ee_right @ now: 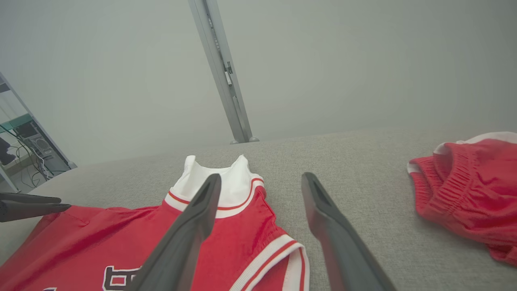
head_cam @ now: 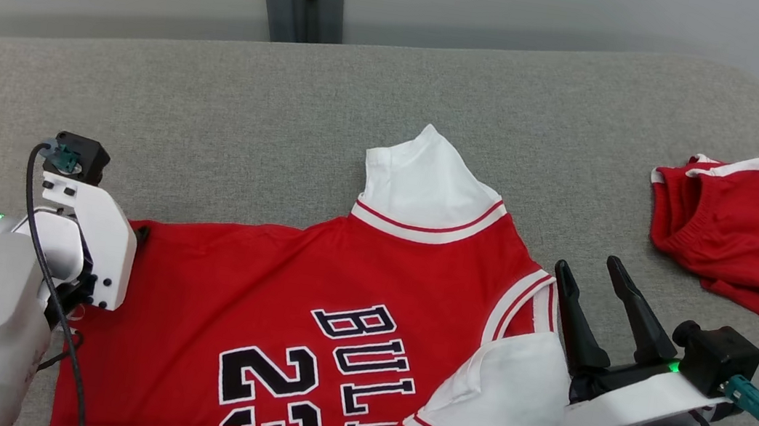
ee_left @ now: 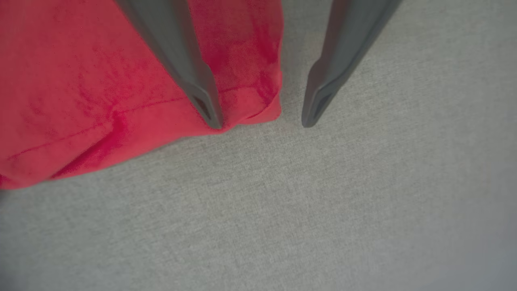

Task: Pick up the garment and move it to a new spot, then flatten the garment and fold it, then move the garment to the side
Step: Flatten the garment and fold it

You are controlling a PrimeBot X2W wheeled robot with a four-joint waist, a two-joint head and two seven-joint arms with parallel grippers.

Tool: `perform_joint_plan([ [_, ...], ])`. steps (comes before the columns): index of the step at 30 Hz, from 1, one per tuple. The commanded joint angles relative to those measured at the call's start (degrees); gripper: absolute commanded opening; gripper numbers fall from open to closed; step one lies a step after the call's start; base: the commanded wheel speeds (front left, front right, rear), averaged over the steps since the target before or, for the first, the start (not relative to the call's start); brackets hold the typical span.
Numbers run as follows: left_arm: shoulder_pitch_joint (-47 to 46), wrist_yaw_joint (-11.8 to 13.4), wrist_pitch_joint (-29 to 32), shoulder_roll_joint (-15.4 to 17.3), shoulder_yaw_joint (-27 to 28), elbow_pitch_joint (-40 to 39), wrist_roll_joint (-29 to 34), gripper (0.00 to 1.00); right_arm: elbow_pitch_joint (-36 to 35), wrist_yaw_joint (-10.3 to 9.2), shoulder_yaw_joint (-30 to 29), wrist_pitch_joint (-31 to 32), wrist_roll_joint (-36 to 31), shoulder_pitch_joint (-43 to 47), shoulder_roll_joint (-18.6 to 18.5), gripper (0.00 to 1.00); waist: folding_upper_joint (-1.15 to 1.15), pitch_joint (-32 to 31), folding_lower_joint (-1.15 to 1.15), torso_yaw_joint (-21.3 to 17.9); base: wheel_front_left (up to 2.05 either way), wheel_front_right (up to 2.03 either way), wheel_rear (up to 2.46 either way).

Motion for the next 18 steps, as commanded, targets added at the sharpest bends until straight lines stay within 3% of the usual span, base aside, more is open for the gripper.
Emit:
perform_joint_plan([
  [1,-0.9,0.0,1.0,0.9,-1.0,0.1,-0.9,1.00,0.1,0.08,0.0,-0.1,0.3,-0.7,-0.6,1.00,0.00,0.4,0.00,-0.4,0.00,0.00,0.00],
  [14,-4.6,0.0,6.1,3.5,-6.7,1.5,-8.5,0.98,0.3,0.08,0.0,-0.1,-0.1,-2.9,-0.8,1.00,0.00,2.9,0.00,-0.7,0.00,0.00,0.00],
  [15,-4.8,0.0,6.2,3.4,-7.0,1.4,-8.9,0.26,0.5,0.08,-0.1,-0.1,-0.1,-3.0,-0.9,1.00,0.00,3.1,0.00,-0.6,0.00,0.00,0.00],
  [16,-4.6,0.0,6.7,3.1,-7.5,1.1,-9.5,0.00,0.6,0.08,-0.1,-0.1,-0.1,-3.3,-1.0,1.00,0.00,3.3,0.00,-0.4,0.00,0.00,0.00],
  [18,-4.6,0.0,8.0,3.2,-8.2,0.8,-10.9,0.00,0.9,0.08,0.0,-0.1,-0.2,-4.0,-1.4,1.00,0.00,3.7,0.00,-0.1,0.00,0.00,0.00],
])
